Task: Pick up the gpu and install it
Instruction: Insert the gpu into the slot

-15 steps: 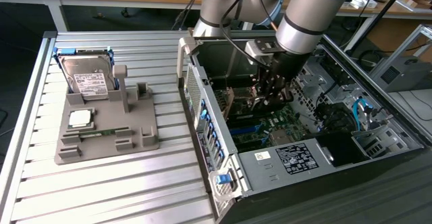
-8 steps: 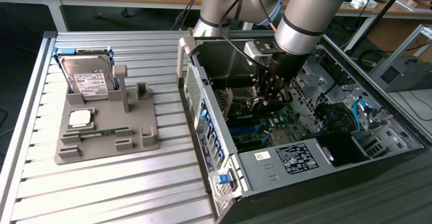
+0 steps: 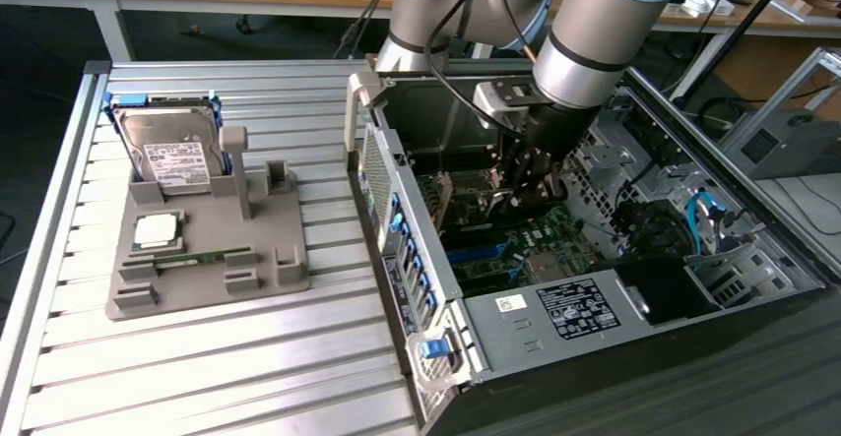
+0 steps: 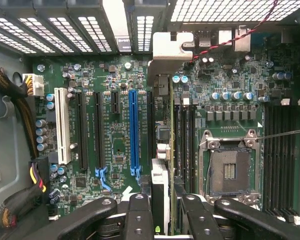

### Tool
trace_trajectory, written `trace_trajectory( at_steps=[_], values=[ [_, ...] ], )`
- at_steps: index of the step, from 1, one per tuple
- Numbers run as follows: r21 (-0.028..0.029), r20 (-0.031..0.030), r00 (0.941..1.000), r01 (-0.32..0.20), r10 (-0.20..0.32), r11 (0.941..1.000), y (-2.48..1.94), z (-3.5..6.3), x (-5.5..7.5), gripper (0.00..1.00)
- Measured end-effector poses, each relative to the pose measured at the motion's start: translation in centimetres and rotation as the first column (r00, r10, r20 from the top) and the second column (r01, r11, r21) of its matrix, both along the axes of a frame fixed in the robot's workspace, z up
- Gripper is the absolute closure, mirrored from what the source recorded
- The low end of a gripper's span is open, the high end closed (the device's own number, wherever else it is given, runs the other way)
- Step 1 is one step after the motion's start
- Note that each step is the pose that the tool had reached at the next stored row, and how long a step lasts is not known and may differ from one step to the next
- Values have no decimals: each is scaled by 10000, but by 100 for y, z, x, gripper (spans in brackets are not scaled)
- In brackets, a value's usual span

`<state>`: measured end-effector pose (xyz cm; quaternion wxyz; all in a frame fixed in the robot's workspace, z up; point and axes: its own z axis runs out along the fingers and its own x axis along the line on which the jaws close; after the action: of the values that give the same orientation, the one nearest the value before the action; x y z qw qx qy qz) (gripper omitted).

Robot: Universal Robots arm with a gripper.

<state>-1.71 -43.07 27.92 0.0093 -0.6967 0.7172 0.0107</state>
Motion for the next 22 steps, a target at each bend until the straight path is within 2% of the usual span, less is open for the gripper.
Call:
trace_trajectory(
  at_steps=[6, 19, 20, 22],
  values=[
    [-1, 0, 10000, 0, 0, 10000, -3, -35, -32, 73],
    [0, 0, 10000, 0, 0, 10000, -5, -40, -85, 73],
    [1, 1, 10000, 1, -1, 10000, -7, -42, -98, 73],
    [0, 0, 10000, 0, 0, 10000, -46, -48, -119, 73]
  ],
)
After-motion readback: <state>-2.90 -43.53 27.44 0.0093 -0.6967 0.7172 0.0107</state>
